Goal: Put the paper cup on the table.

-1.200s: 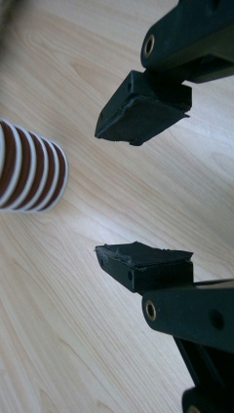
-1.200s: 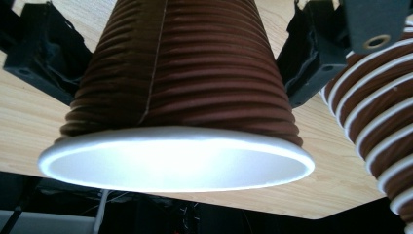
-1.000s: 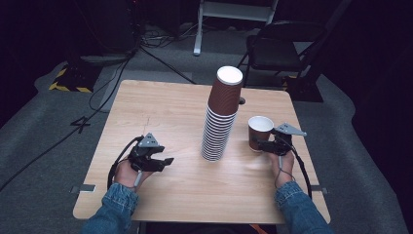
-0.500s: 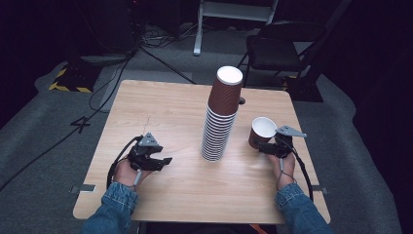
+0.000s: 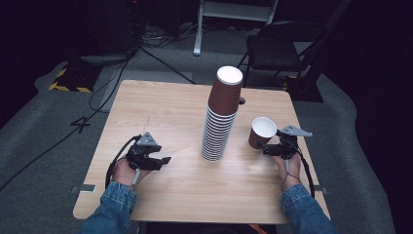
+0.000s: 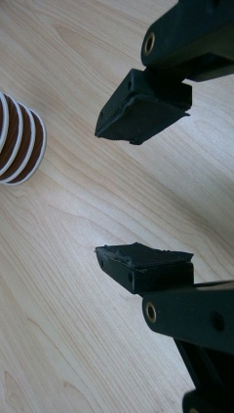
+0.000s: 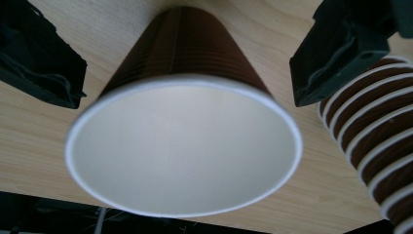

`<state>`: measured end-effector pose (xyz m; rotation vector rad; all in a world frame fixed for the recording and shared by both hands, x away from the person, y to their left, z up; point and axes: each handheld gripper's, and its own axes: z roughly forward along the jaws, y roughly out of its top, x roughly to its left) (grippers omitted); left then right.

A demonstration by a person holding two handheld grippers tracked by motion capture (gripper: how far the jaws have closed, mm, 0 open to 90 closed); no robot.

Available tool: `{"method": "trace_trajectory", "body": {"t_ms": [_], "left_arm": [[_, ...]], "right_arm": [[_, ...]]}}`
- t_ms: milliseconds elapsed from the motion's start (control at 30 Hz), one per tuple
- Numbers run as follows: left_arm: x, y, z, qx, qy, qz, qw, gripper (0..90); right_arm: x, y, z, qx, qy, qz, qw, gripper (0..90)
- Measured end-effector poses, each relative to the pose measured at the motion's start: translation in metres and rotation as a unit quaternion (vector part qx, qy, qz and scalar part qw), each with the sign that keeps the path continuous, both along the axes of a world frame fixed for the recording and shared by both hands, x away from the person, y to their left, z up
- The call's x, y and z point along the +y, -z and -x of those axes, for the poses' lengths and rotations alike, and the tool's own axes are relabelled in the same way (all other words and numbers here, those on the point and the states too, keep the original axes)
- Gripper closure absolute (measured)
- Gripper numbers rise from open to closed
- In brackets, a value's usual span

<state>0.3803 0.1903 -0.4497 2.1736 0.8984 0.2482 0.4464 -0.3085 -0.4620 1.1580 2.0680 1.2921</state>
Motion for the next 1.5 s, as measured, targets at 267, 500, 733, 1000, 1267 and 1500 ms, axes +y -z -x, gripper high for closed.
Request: {"method": "trace_trajectory", "body": {"t_ms": [267,500,733,1000,1267,1500], "left_arm": [[0.024,0.003,0.006,0.003,-0.021,-0.008,0.9997,38.5],[0.038,0.013,0.006,0.025,-0.049,-0.037,0.9978,37.4],[0.052,0.03,-0.002,0.076,-0.079,-0.052,0.9926,35.5],[0.054,0.037,-0.006,0.067,-0.081,-0.062,0.9925,29.9],[0.05,0.054,-0.012,0.01,-0.082,-0.067,0.9943,0.0],[0.049,0.056,-0.014,-0.001,-0.083,-0.057,0.9949,0.0]], "right_arm": [[-0.028,-0.023,0.03,0.039,-0.036,0.017,0.9985,0.4],[-0.053,-0.018,0.054,0.066,-0.031,0.066,0.9952,0.3],[-0.082,0.008,0.064,0.095,0.008,0.066,0.9933,0.3],[-0.089,0.032,0.066,0.126,0.022,0.073,0.9891,0.0],[-0.079,0.044,0.067,0.104,0.032,0.106,0.9884,0.1],[-0.079,0.044,0.067,0.105,0.033,0.105,0.9884,0.0]]}}
